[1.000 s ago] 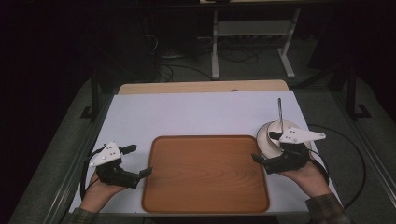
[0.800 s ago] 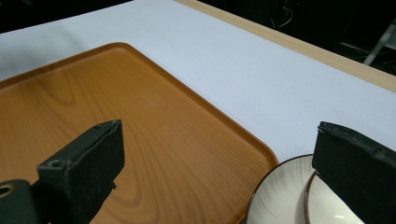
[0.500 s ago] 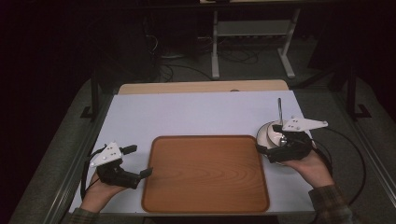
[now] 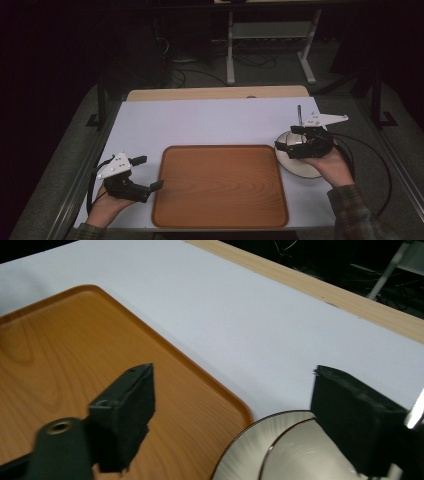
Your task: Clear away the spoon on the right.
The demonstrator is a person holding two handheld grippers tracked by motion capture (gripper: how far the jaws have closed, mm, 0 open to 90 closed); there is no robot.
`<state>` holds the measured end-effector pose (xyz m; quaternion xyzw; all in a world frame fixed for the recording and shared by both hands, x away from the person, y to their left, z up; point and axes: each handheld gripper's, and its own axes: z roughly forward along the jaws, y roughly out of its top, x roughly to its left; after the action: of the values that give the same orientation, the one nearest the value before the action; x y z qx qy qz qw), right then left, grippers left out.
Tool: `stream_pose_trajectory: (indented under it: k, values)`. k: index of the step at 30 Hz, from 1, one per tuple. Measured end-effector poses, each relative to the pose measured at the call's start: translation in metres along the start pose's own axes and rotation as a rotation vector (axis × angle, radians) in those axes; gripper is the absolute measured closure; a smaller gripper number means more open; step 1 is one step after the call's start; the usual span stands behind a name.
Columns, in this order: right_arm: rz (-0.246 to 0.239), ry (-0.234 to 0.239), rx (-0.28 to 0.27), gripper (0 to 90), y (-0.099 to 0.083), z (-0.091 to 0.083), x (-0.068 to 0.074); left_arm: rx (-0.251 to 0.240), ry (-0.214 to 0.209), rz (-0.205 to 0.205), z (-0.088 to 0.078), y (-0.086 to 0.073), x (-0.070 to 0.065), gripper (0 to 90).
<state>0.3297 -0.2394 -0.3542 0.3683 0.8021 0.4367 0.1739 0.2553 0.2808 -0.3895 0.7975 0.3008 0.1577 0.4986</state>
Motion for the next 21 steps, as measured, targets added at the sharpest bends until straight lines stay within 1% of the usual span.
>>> stream_pose_trajectory:
  k: [2,3,5,10,11,13,14,15,16,18,19,20,21]
  values:
    - [0.009,-0.007,-0.002,24.0,0.002,0.0,-0.005,0.004,0.002,-0.001,-0.002,-0.002,0.0,0.0]
    - [0.009,-0.007,-0.002,24.0,0.002,0.0,-0.005,0.004,0.002,-0.001,-0.002,-0.002,0.0,0.0]
    - [0.029,-0.033,0.005,29.7,0.002,-0.001,-0.012,0.006,0.009,-0.005,-0.005,-0.004,0.0,0.0]
    - [0.063,-0.04,0.009,41.4,0.003,-0.001,-0.029,0.001,0.019,-0.015,-0.008,-0.005,-0.001,0.0]
    - [0.063,-0.04,0.009,41.4,0.003,-0.001,-0.029,0.002,0.021,-0.014,-0.008,-0.006,-0.002,0.0]
    - [0.067,-0.047,0.01,47.4,0.005,0.0,-0.035,0.004,0.024,-0.015,-0.009,-0.006,-0.002,0.0]
    - [0.075,-0.047,0.007,53.1,0.006,0.001,-0.039,0.007,0.027,-0.018,-0.011,-0.008,-0.003,0.0]
    - [0.075,-0.047,0.007,53.1,0.006,0.001,-0.039,0.007,0.027,-0.018,-0.011,-0.008,-0.003,0.0]
    - [0.08,-0.056,0.02,56.5,0.007,0.004,-0.044,0.006,0.03,-0.023,-0.012,-0.009,-0.003,0.0]
    - [0.086,-0.068,0.029,60.5,0.007,0.008,-0.047,0.006,0.033,-0.025,-0.013,-0.009,-0.003,0.0]
    - [0.086,-0.068,0.029,60.5,0.007,0.008,-0.047,0.006,0.033,-0.025,-0.013,-0.009,-0.003,0.0]
    - [0.101,-0.076,0.038,66.1,0.006,0.012,-0.053,0.007,0.037,-0.026,-0.014,-0.01,-0.003,0.0]
    - [0.102,-0.082,0.042,68.7,0.006,0.014,-0.054,0.007,0.039,-0.026,-0.015,-0.01,-0.004,0.0]
